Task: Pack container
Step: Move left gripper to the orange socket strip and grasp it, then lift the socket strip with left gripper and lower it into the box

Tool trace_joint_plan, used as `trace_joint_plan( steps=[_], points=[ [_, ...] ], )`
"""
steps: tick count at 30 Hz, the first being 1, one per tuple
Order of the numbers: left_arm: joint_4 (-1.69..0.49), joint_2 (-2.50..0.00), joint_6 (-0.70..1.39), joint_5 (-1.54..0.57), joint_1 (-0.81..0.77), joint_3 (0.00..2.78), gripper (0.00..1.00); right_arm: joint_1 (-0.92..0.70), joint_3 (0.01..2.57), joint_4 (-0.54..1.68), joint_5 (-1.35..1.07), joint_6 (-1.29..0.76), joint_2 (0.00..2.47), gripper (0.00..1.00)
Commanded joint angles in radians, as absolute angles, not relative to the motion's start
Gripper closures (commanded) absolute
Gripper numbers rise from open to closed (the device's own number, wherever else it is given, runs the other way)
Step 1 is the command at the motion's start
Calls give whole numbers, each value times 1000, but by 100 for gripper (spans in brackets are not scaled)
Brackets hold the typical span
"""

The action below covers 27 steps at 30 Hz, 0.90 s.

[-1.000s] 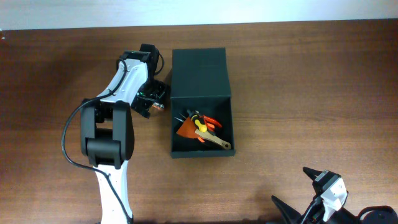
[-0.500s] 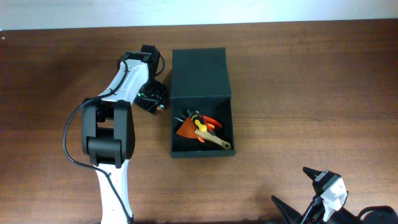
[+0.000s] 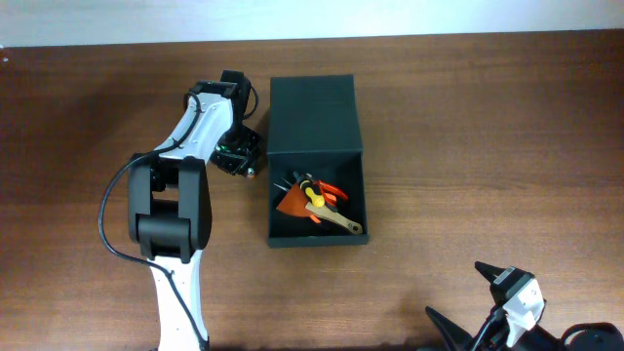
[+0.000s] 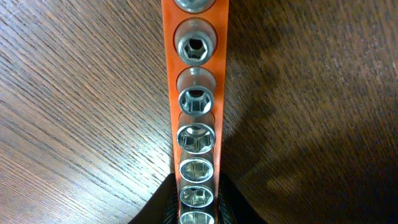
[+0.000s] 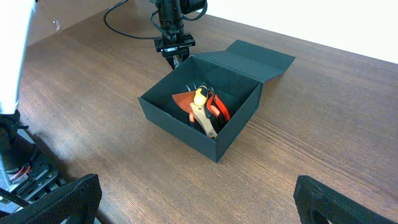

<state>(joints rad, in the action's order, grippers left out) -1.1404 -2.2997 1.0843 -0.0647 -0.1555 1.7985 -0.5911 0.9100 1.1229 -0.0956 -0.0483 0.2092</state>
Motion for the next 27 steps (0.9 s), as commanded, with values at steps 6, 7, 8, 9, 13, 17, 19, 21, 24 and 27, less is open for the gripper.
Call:
trace_joint_plan(
  steps=[6, 7, 8, 9, 13, 17, 19, 21, 24, 27],
  points=[
    [-1145, -2280, 1082, -52, -153, 1813, 81, -595, 907, 1120, -101, -50, 204, 1],
    [-1145, -2271, 1082, -47, -153, 1813, 81, -595, 907, 1120, -101, -50, 204, 1],
    [-1145, -2261, 1082, -42, -153, 1813, 81, -595, 907, 1120, -101, -50, 204, 1],
    [-1145, -2251, 1082, -38, -153, 1813, 81, -595, 907, 1120, -101, -50, 204, 1],
    [-1145, -2196, 1082, -21, -155, 1813, 81, -595, 907, 1120, -101, -50, 204, 1],
    [-1145, -2106, 1082, 13, -170, 1813, 81, -595, 907, 1120, -101, -50, 204, 1],
    [-1146, -2049, 1082, 38, -186, 1813, 81, -595, 907, 1120, -101, -50, 204, 1],
    [-1149, -1990, 1082, 54, -205, 1813, 81, -595, 907, 1120, -101, -50, 204, 1],
    [-1157, -1905, 1083, 56, -240, 1813, 82, -595, 907, 1120, -101, -50, 204, 1],
    [-1157, -1840, 1087, 57, -294, 1813, 81, -595, 907, 1120, -101, -50, 204, 1]
  ],
)
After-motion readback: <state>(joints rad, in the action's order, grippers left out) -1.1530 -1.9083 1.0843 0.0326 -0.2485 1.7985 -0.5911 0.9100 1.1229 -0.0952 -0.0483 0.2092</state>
